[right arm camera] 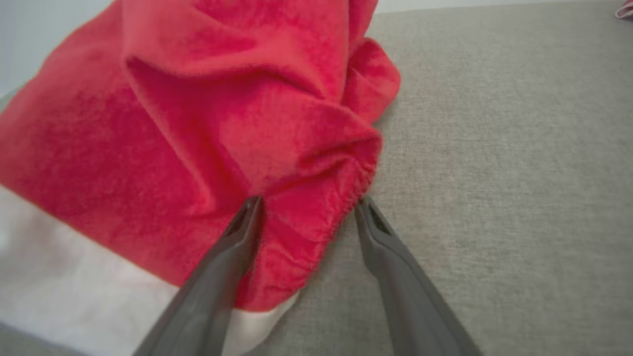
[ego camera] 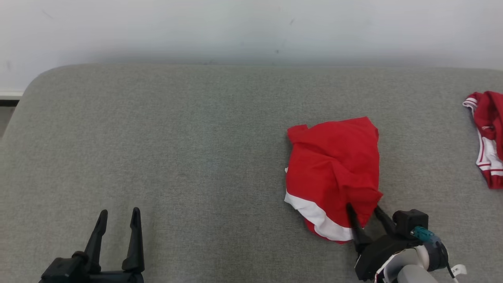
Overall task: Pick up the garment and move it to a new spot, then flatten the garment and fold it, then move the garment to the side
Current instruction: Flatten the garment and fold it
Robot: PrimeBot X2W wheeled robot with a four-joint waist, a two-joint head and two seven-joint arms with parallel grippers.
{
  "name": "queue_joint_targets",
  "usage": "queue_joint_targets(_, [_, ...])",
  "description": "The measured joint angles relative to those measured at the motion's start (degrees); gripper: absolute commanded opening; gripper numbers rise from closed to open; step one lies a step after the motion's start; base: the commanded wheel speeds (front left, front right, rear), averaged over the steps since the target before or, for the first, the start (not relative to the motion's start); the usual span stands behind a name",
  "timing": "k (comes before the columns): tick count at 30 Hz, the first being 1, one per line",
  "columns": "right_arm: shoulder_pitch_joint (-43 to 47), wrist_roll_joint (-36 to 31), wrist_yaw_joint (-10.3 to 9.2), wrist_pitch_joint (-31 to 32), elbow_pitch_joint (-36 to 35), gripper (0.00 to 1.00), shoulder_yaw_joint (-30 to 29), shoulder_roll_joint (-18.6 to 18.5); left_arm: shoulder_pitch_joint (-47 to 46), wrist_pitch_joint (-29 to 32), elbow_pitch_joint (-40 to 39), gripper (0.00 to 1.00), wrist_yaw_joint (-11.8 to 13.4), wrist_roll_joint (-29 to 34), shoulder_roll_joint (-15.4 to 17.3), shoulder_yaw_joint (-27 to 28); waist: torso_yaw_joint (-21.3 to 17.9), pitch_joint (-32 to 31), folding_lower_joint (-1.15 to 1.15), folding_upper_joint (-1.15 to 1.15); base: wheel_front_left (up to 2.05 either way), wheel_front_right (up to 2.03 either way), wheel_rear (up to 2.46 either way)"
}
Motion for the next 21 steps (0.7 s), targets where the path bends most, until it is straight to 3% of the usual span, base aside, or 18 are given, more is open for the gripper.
queue_joint_targets(1, [-0.4,0.7,0.0,-0.1,1.0,0.26,0.4,0.3,0.0,0.0,0.2,1.0,0.0,0.0,0.0,-0.2,0.3,0.1,0.0,0.0,0.0,0.0,0.0])
queue_joint_targets(2, [-0.8,1.2,0.0,-0.2,2.1,0.0,0.7,0.6,0.0,0.0,0.3,1.0,0.0,0.1,-0.1,-0.2,0.6,0.2,0.0,0.0,0.0,0.0,0.0])
queue_joint_targets(8, [-2.3,3.1,0.0,-0.8,3.5,0.0,0.2,-0.5,0.3,0.0,0.3,1.0,0.0,0.4,-0.2,0.0,0.5,-0.2,0.0,0.0,0.0,0.0,0.0])
queue_joint_targets(21, [1.3,1.9,-0.01,-0.8,-8.6,0.0,-10.8,-11.4,1.4,0.0,0.4,1.0,0.0,0.8,-0.4,-0.3,-3.5,-2.9,-0.01,0.0,0.0,0.0,0.0])
